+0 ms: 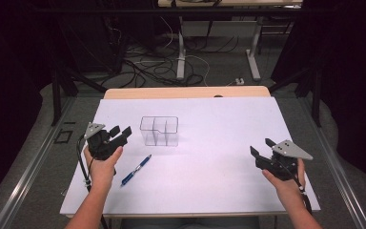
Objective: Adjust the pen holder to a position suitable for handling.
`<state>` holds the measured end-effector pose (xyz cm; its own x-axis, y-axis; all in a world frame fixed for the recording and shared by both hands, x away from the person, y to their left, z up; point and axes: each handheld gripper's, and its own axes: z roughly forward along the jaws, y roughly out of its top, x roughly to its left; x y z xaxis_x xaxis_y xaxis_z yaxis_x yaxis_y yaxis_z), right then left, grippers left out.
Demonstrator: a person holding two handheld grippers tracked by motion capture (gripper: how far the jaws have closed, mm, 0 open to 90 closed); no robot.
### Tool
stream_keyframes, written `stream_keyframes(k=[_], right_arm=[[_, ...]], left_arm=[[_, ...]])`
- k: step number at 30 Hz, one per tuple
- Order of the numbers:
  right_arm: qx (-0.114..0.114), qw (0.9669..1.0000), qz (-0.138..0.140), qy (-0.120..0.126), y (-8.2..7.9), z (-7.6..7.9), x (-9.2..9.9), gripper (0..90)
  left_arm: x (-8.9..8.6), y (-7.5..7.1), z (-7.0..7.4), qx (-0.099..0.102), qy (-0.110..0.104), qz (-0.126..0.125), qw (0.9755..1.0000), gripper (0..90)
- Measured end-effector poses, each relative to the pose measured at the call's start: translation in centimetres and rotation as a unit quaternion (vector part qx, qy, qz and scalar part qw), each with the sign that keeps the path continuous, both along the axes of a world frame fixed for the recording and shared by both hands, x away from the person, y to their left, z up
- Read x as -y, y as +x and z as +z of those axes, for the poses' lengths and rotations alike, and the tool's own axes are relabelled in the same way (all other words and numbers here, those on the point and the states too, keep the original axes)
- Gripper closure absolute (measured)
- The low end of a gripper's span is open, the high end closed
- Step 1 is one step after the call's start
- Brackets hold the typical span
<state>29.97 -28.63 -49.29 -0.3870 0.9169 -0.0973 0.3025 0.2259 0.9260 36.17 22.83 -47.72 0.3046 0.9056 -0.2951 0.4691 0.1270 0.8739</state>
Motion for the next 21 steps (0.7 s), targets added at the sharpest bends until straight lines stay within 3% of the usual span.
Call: stream_keyframes(k=[2, 8, 12, 21], right_arm=[[-0.002, 1.0, 0.006, 0.0, 0.1, -0.1, 0.0, 35.8], [-0.013, 0.9999, 0.001, 0.011, 0.2, -0.3, 0.2, 34.9], [-0.015, 0.9998, -0.002, 0.016, 0.3, -0.4, 0.3, 34.1], [-0.015, 0.9998, -0.012, 0.01, 0.5, -0.6, 0.4, 28.4]], left_arm=[[0.1, 0.6, -0.1, -0.015, -0.011, 0.001, 0.9998, 60.4], [0.6, 2.5, -0.6, -0.052, -0.01, 0.014, 0.9985, 70.9], [1.0, 3.5, -1.2, -0.076, -0.014, 0.016, 0.9969, 82.5], [1.6, 5.6, -2.8, -0.107, -0.015, 0.022, 0.9939, 89.9]])
